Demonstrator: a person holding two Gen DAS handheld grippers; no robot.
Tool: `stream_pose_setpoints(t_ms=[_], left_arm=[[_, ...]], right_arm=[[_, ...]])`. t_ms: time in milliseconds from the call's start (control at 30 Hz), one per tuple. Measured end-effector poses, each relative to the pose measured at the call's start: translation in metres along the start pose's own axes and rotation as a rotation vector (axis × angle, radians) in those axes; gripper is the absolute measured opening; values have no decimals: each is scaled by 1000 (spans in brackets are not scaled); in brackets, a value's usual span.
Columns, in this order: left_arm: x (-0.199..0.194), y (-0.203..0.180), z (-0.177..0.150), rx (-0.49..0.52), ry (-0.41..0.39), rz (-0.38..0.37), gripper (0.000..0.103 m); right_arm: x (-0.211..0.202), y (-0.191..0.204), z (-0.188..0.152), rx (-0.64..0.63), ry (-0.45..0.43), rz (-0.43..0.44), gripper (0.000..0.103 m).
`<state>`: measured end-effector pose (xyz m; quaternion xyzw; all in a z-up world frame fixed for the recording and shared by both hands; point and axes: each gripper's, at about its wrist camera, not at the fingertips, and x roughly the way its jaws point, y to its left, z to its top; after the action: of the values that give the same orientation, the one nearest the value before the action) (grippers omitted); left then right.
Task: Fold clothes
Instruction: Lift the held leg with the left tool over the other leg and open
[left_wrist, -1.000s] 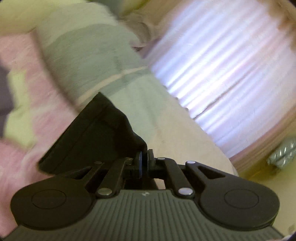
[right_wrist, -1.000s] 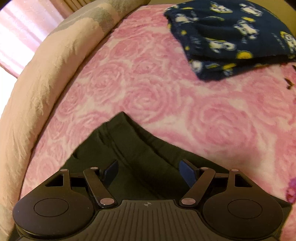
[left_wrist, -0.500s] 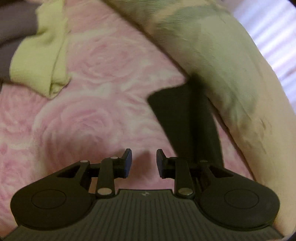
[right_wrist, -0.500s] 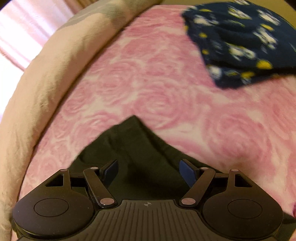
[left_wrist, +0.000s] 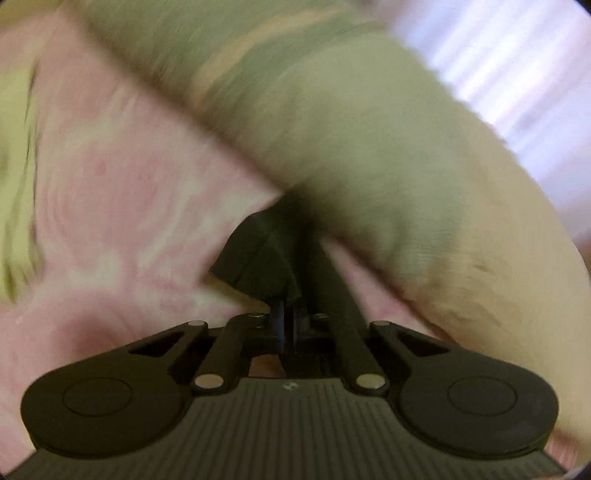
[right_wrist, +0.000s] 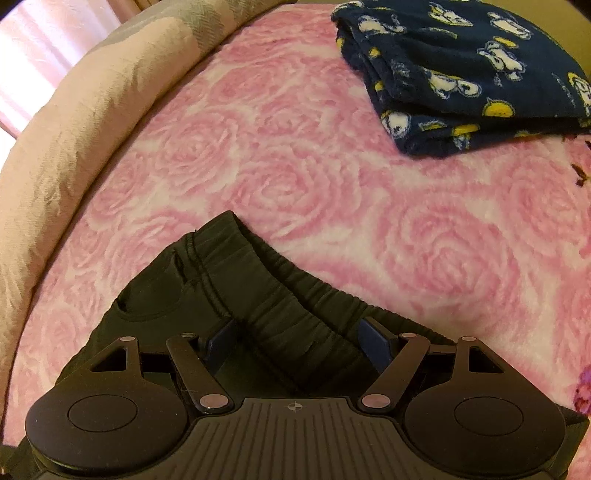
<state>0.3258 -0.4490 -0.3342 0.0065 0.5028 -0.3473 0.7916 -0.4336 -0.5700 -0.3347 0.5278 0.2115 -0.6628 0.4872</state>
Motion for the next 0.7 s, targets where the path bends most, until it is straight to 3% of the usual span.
stream_pose_setpoints(t_ms=[233, 267, 367, 400, 433, 500, 567, 700], left_arm=[[-99, 20, 30, 293, -77, 4, 5], [-102, 26, 28, 331, -73, 48, 5], [-74, 52, -7, 461, -51, 362, 6], [-68, 62, -17, 451, -16, 434, 6], [-67, 73, -28, 402, 18, 456, 6], [-81, 89, -52, 248, 46, 354, 6], [-93, 90, -74, 157, 63, 268, 6], [-122, 73, -117, 83, 106, 146, 6]], right_arm=[[1, 2, 1, 1, -3, 3, 76], [2, 2, 1, 2, -4, 5, 76], [2, 6, -1, -24, -10, 17, 76], [2, 7, -1, -38, -9, 23, 76], [1, 8, -2, -53, -8, 29, 76], [-2, 9, -1, -95, -9, 38, 76], [-5, 7, 1, -143, -21, 40, 76], [-6, -1, 12, -207, -41, 55, 76]])
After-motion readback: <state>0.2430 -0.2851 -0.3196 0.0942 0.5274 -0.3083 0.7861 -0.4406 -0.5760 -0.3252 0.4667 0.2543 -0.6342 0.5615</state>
